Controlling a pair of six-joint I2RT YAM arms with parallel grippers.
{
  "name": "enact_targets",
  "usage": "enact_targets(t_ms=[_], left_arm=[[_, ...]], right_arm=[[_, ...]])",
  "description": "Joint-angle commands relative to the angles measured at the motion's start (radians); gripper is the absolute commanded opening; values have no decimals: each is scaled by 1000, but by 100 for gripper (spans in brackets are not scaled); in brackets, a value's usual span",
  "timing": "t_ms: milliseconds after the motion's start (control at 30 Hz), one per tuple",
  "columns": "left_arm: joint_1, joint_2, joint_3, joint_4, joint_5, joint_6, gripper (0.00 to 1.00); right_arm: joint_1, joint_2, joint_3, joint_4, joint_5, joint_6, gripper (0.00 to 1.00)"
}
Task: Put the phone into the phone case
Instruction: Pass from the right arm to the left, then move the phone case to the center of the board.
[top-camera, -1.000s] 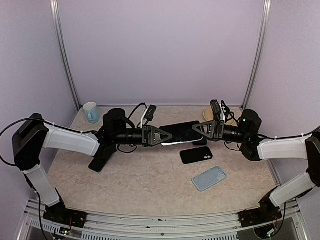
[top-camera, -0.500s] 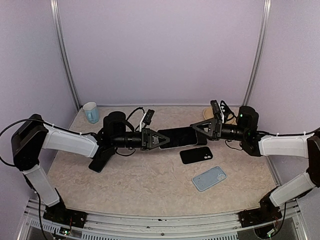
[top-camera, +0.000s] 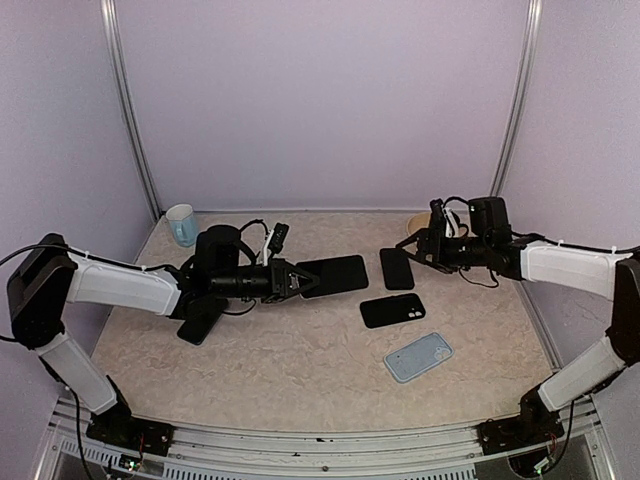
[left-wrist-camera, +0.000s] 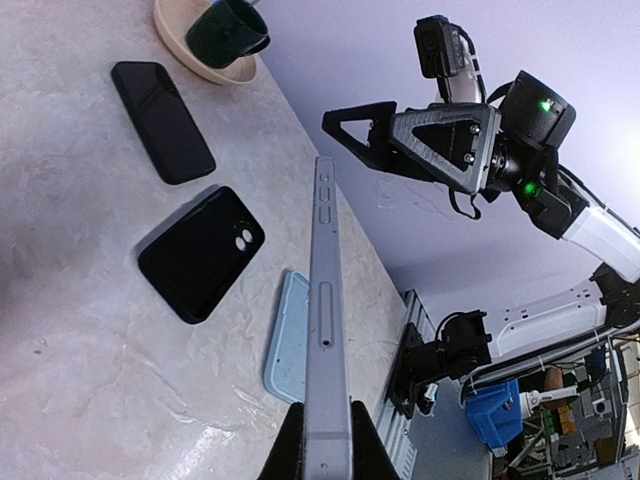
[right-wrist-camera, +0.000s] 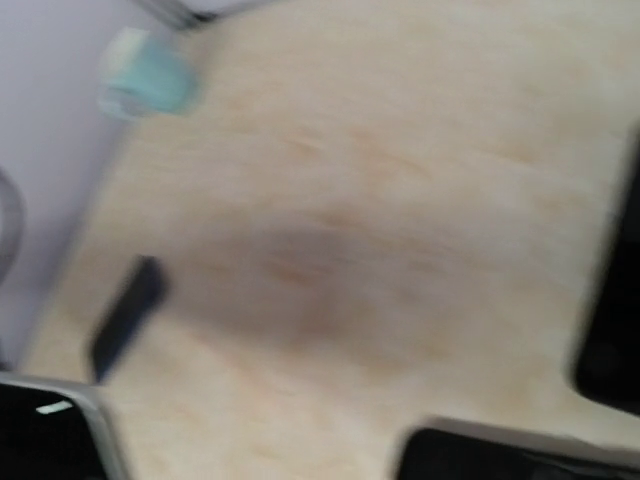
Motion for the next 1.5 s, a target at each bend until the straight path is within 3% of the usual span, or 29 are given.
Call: enact_targets(t_ms=[0, 633, 1467], left_arm=[[8, -27, 11, -30, -48, 25, 0], [21, -44, -12, -109, -113, 29, 0], [22, -39, 1, -133, -149, 0, 0]], right_arm=[[-14, 77, 38, -149, 114, -64, 92], [-54, 295, 45, -157, 123, -115, 96], [-31, 360, -23, -62, 3, -88, 95]])
